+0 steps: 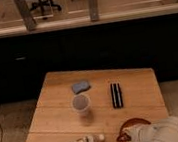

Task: Place the pepper in the ceramic bowl

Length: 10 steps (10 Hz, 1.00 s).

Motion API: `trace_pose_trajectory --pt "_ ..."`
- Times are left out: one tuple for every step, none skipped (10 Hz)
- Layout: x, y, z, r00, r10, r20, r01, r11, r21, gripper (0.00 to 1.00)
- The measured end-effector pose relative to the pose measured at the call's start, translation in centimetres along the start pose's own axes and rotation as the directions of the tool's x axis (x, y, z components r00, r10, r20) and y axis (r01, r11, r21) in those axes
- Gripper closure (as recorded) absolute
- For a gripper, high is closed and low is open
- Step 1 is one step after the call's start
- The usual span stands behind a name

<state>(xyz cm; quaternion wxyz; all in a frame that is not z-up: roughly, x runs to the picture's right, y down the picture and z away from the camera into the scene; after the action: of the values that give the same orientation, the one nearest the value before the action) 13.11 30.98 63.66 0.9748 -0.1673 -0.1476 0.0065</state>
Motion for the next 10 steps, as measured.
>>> trace_pose_trajectory --pt "0.05 0.12 -0.04 1.0 0.006 -0.003 -0.006 1.0 0.0 1.0" --pt "0.14 0.22 -0.07 1.0 0.011 -0.011 -0.011 1.0 0.001 0.98" --pt "0.24 0.27 -0.11 1.0 0.018 -0.02 -0.018 1.0 0.002 0.92" --pt "0.29 0.27 -0.22 0.999 0.022 -0.035 -0.021 1.0 0.008 0.79" --pt "0.22 0.2 -0.37 0.999 0.022 -0.044 -0.022 1.0 0.013 0.7" --pt "0.19 0.23 -0.51 0.998 0.024 -0.052 -0.023 1.0 0.017 0.61" --pt "0.16 0.23 -0.61 0.998 0.023 -0.059 -0.022 1.0 0.019 0.51" --pt "-0.01 0.12 -0.67 0.998 0.017 -0.064 -0.016 1.0 0.02 0.41" --pt "-0.24 0.0 -0.66 0.998 0.01 -0.069 -0.008 1.0 0.021 0.31" --pt "-0.5 -0.13 -0.6 0.997 0.0 -0.073 0.001 1.0 0.02 0.22"
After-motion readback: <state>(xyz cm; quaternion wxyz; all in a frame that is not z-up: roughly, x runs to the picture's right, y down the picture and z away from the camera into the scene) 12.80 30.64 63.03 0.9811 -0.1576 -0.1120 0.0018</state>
